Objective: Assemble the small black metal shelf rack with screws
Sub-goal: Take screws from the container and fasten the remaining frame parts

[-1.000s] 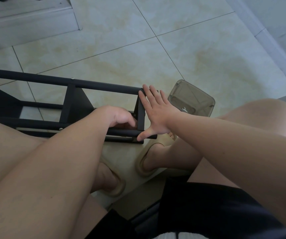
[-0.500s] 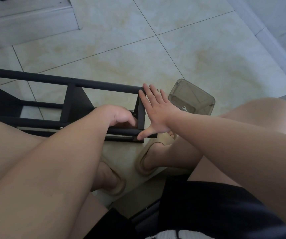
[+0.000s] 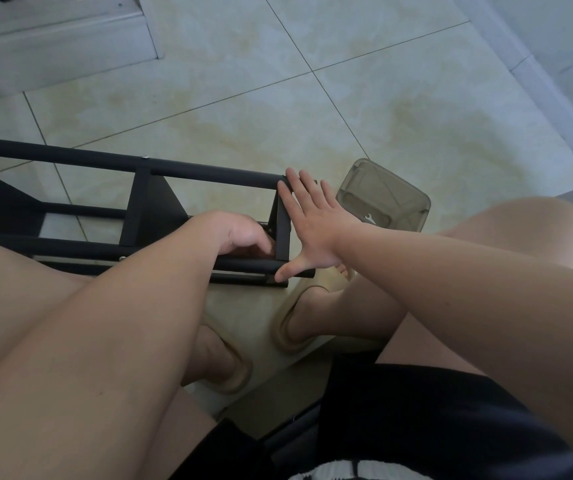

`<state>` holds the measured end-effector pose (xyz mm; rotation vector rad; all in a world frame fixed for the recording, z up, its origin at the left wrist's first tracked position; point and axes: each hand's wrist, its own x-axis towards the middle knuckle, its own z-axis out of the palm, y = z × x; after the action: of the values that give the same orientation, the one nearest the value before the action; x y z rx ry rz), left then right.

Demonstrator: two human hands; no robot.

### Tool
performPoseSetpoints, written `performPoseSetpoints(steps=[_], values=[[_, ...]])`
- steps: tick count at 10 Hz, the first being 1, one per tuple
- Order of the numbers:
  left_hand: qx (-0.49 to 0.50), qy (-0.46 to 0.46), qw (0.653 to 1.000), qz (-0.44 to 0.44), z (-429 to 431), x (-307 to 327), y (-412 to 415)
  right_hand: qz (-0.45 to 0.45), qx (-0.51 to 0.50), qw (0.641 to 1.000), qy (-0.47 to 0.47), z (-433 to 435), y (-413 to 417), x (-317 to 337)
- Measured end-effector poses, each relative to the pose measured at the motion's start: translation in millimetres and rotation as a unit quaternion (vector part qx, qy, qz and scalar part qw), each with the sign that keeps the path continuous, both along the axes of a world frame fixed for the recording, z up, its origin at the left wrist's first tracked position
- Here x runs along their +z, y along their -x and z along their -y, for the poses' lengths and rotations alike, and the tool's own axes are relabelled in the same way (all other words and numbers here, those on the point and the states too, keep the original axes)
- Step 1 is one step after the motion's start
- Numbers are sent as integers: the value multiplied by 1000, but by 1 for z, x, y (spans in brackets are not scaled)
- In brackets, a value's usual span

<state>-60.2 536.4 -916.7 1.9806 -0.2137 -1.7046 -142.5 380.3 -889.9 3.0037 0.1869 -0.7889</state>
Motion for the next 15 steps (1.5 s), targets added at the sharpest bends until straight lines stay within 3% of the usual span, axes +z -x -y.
performPoseSetpoints(steps=[1, 3, 5, 8, 10, 13, 15], values=[[5, 3, 1000, -24, 0, 0, 1, 1, -1, 1000, 0, 0, 0, -1], [-8, -12, 999, 48, 3, -5, 0, 2, -2, 1000, -2, 0, 0, -1], [13, 12, 999, -46, 0, -2, 0, 0, -2, 1000, -3, 0, 0, -1], [-6, -5, 1000, 16, 3, -3, 1, 2, -2, 1000, 1, 0, 1, 0], [13, 16, 998, -55, -1, 1, 1, 6, -1, 1000, 3, 0, 1, -1], [1, 0, 1000, 18, 2, -3, 1, 7, -1, 1000, 6, 0, 0, -2], [30, 12, 997, -68, 0, -2, 0, 7, -1, 1000, 4, 0, 1, -2]])
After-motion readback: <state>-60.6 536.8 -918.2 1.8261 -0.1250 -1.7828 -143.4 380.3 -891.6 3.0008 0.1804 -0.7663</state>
